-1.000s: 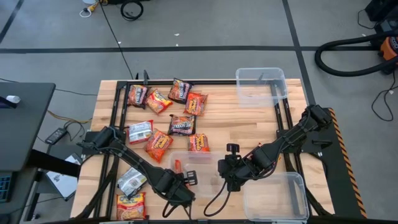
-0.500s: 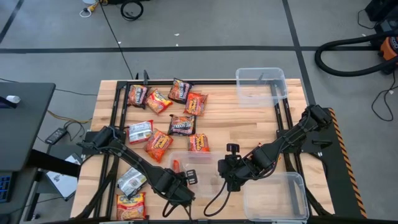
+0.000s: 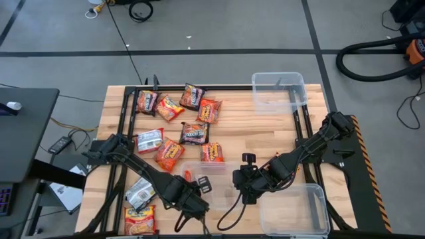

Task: Sort Maruchan noodles
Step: Put the orange noodle pack into the bottom left transparent bin

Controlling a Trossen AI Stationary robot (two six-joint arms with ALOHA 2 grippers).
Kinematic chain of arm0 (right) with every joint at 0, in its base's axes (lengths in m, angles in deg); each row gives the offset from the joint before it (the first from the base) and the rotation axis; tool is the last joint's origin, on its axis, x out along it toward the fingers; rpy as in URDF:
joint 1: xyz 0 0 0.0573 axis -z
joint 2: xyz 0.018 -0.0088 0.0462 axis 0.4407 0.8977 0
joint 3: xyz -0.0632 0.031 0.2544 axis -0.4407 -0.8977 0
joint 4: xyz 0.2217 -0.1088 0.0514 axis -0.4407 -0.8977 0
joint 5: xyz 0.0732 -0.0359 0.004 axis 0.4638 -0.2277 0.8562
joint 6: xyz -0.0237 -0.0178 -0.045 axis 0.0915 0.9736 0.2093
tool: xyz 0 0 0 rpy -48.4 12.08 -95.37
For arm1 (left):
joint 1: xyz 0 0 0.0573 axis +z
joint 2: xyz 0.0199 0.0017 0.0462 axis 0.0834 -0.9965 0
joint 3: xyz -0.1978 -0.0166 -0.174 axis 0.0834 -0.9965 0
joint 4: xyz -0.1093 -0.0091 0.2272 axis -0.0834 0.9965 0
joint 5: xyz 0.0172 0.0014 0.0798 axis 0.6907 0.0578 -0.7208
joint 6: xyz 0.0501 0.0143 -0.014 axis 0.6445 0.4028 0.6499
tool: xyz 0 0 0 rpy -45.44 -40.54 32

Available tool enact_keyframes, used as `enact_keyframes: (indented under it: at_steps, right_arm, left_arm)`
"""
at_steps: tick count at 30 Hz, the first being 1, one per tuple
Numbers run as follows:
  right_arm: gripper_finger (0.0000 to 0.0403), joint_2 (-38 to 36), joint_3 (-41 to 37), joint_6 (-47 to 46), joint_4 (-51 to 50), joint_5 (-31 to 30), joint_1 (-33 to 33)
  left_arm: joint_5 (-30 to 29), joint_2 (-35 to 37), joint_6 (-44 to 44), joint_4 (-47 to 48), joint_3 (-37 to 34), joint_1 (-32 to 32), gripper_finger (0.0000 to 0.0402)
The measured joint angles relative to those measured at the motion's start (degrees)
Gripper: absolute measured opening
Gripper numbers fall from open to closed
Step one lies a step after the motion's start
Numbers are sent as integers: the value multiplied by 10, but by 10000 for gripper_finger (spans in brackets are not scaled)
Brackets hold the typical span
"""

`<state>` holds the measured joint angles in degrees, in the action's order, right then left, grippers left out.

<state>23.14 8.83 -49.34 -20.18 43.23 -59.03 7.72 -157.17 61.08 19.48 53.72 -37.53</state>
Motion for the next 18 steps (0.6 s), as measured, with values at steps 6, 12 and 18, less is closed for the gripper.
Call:
enact_keyframes:
  at_steps: [6,12,18]
  right_arm:
    - [136,-33,0,27,18,-16,0]
    - [136,-77,0,43,9,-65,6]
    - [136,-102,0,7,-55,-80,24]
  left_arm:
    - [13,56,-125,5,27,64,111]
    - [7,122,-202,-7,-11,158,88]
    - [36,142,-205,-119,-62,265,59]
